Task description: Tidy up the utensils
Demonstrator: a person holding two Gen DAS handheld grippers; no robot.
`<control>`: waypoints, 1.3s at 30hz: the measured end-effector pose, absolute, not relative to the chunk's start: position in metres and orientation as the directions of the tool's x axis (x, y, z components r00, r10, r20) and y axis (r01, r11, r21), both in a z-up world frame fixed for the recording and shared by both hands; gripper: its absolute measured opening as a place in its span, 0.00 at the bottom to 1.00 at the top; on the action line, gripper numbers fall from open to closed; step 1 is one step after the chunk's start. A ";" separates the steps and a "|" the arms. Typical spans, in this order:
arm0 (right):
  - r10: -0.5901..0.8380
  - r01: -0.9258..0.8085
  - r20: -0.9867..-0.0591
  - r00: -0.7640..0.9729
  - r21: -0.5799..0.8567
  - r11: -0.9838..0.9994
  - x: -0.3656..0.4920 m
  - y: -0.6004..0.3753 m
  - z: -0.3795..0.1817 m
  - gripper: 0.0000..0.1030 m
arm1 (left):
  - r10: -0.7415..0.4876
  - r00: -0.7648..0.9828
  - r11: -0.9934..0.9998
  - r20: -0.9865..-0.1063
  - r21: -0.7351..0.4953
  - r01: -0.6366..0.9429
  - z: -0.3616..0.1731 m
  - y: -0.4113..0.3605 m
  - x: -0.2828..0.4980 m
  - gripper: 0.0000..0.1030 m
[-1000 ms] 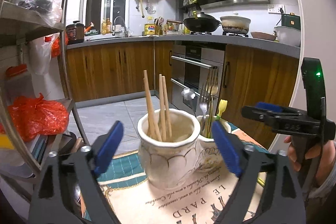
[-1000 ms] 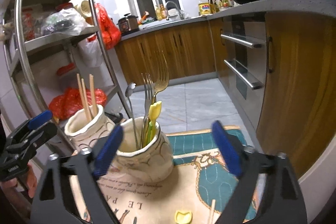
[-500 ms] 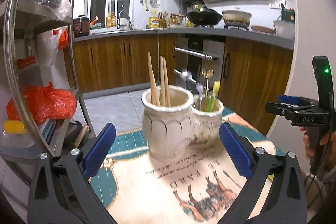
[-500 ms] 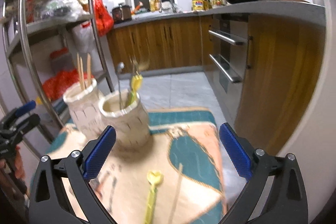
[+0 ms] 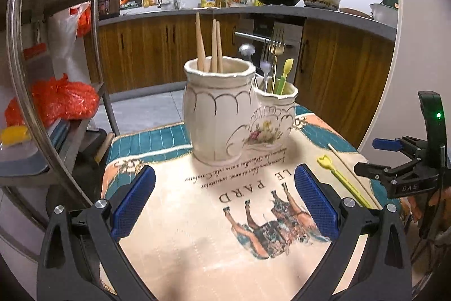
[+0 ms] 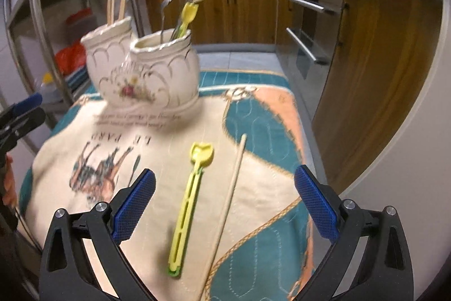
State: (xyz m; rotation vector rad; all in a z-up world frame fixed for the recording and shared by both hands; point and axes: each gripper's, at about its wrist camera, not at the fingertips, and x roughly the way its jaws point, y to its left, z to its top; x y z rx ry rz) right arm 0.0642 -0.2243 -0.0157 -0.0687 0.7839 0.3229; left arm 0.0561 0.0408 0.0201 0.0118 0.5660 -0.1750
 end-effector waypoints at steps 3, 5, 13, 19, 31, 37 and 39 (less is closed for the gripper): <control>0.261 -0.322 -0.707 0.657 0.050 0.945 0.063 -0.219 -0.018 0.95 | -0.157 0.825 0.986 -0.543 -0.039 0.162 0.017 0.043 0.055 0.94; 0.261 -0.327 -0.713 0.651 0.048 0.944 0.063 -0.217 -0.020 0.95 | -0.157 0.820 0.986 -0.550 -0.041 0.161 0.015 0.043 0.056 0.94; 0.272 -0.385 -0.742 0.613 0.020 0.923 0.062 -0.202 -0.024 0.81 | -0.148 0.813 0.986 -0.564 -0.025 0.163 0.012 0.041 0.059 0.95; 0.272 -0.401 -0.785 0.556 0.034 0.916 0.066 -0.194 -0.034 0.46 | -0.152 0.811 0.986 -0.565 -0.029 0.165 0.012 0.042 0.060 0.95; 0.307 -0.390 -0.790 0.531 0.094 0.916 0.072 -0.199 -0.039 0.10 | -0.148 0.802 0.984 -0.578 -0.002 0.180 0.013 0.025 0.059 0.95; 0.368 -0.394 -0.725 0.582 0.145 0.908 0.065 -0.218 -0.013 0.10 | -0.159 0.788 0.978 -0.595 0.012 0.206 0.017 0.000 0.063 0.95; 0.390 -0.391 -0.698 0.600 0.170 0.905 0.062 -0.229 -0.003 0.10 | -0.170 0.777 0.974 -0.606 0.016 0.226 0.017 -0.014 0.065 0.95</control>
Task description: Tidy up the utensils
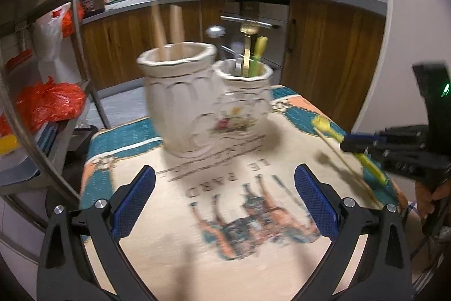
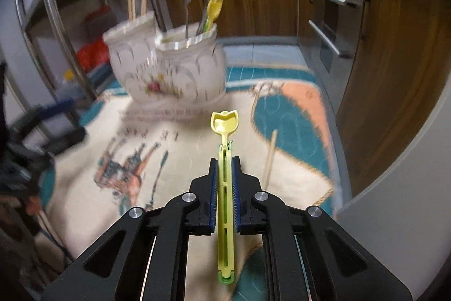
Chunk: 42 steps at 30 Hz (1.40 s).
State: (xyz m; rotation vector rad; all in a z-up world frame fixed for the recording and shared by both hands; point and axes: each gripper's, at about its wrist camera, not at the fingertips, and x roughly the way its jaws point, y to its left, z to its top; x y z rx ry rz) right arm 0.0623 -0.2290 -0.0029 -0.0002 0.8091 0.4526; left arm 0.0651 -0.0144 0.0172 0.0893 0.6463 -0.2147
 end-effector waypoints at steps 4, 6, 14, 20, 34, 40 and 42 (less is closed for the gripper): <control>0.383 -0.373 -0.664 0.642 0.167 0.913 0.058 -0.253 0.011 0.10 | -0.194 0.749 0.960 -0.634 0.033 0.277 0.012 -0.055 0.069 0.95; 0.369 -0.351 -0.657 0.657 0.166 0.922 0.058 -0.269 0.011 0.10 | -0.200 0.732 0.956 -0.652 0.034 0.291 0.008 -0.072 0.072 0.95; 0.362 -0.306 -0.659 0.660 0.204 0.930 0.052 -0.308 -0.005 0.10 | -0.262 0.629 0.941 -0.732 -0.049 0.335 -0.019 -0.138 0.077 0.92; 0.377 -0.295 -0.647 0.662 0.238 0.926 0.044 -0.330 -0.009 0.10 | -0.250 0.582 0.926 -0.774 -0.016 0.377 -0.032 -0.176 0.071 0.56; 0.407 -0.316 -0.636 0.656 0.258 0.913 0.027 -0.329 -0.009 0.10 | -0.198 0.591 0.931 -0.782 0.038 0.363 -0.027 -0.166 0.068 0.04; 0.427 -0.357 -0.645 0.634 0.245 0.901 0.034 -0.305 -0.007 0.10 | -0.191 0.623 0.929 -0.759 0.066 0.365 -0.007 -0.113 0.060 0.05; 0.434 -0.376 -0.652 0.622 0.237 0.896 0.037 -0.292 -0.007 0.10 | -0.173 0.646 0.926 -0.743 0.101 0.364 -0.001 -0.088 0.055 0.05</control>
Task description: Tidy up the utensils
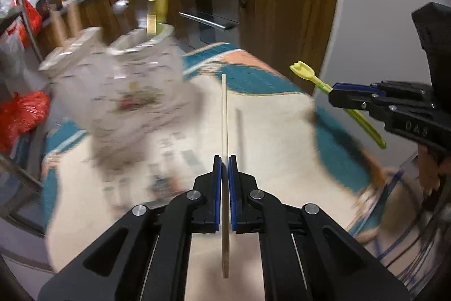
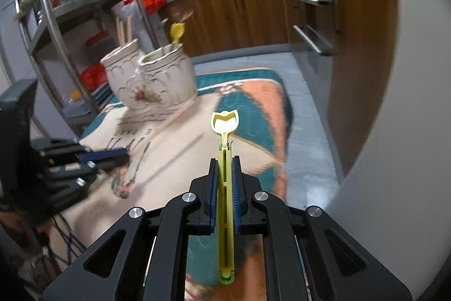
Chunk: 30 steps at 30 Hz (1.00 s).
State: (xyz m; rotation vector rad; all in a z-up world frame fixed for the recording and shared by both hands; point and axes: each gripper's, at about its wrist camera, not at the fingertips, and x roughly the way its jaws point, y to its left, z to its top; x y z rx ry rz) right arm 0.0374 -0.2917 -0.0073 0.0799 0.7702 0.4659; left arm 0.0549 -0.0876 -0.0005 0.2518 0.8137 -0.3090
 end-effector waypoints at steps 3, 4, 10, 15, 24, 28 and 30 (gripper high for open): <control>0.453 -0.414 -0.671 0.587 0.232 0.880 0.045 -0.266 -0.011 0.10 | -0.165 0.657 0.932 -0.736 0.102 0.348 0.004 -0.052 0.054 0.04; 0.458 -0.428 -0.677 0.576 0.228 0.875 0.049 -0.257 -0.012 0.10 | -0.156 0.659 0.937 -0.736 0.102 0.335 0.004 -0.041 0.053 0.04; 0.451 -0.486 -0.721 0.526 0.181 0.855 0.062 -0.208 -0.020 0.10 | -0.115 0.622 0.947 -0.775 0.103 0.304 -0.012 0.008 0.058 0.05; 0.429 -0.499 -0.763 0.484 0.162 0.851 0.071 -0.192 -0.027 0.10 | -0.137 0.567 0.941 -0.813 0.071 0.330 -0.027 0.028 0.051 0.04; 0.380 -0.507 -0.809 0.448 0.121 0.854 0.073 -0.186 -0.032 0.23 | -0.148 0.538 0.948 -0.830 0.037 0.317 -0.034 0.037 0.056 0.08; 0.363 -0.514 -0.817 0.449 0.096 0.853 0.074 -0.183 -0.031 0.27 | -0.150 0.546 0.952 -0.824 0.028 0.305 -0.031 0.035 0.056 0.29; 0.357 -0.515 -0.820 0.447 0.090 0.852 0.076 -0.181 -0.032 0.27 | -0.142 0.547 0.954 -0.825 0.033 0.298 -0.031 0.032 0.058 0.30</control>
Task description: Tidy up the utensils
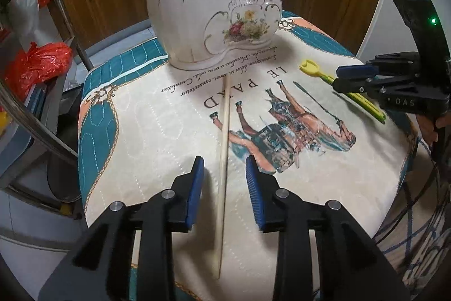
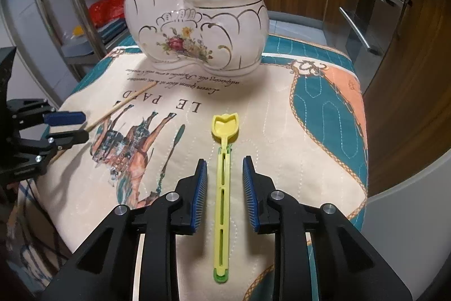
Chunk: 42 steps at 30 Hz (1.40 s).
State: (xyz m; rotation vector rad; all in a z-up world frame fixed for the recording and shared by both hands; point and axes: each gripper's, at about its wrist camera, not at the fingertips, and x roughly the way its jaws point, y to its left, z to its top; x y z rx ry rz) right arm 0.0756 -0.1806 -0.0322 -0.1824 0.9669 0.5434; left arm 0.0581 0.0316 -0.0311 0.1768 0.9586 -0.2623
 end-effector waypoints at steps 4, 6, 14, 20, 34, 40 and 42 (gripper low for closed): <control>0.354 -0.518 -0.822 0.447 0.085 0.851 0.077 -0.177 -0.034 0.26 | -0.129 0.538 0.959 -0.833 0.033 0.281 -0.035 0.030 0.062 0.30; 0.353 -0.520 -0.823 0.445 0.084 0.850 0.077 -0.175 -0.035 0.23 | -0.128 0.542 0.961 -0.831 0.031 0.274 -0.034 0.031 0.063 0.24; 0.348 -0.525 -0.817 0.459 0.066 0.848 0.076 -0.169 -0.034 0.11 | -0.157 0.553 0.957 -0.818 0.013 0.291 -0.034 0.035 0.065 0.05; 0.403 -0.530 -0.727 0.556 0.063 0.846 0.064 -0.173 -0.005 0.10 | -0.241 0.642 0.941 -0.727 -0.012 0.339 -0.007 0.042 0.053 0.05; 0.483 -0.502 -0.374 0.792 0.053 0.863 0.075 -0.168 0.069 0.10 | -0.350 0.876 0.935 -0.332 -0.070 0.347 0.065 0.054 0.065 0.05; 0.549 -0.509 -0.263 0.793 0.209 0.835 0.121 -0.166 0.086 0.10 | -0.338 0.911 0.938 -0.235 -0.160 0.307 0.095 0.073 0.117 0.05; 0.571 -0.514 -0.221 0.791 0.268 0.815 0.134 -0.168 0.088 0.10 | -0.340 0.918 0.934 -0.205 -0.187 0.304 0.100 0.076 0.132 0.05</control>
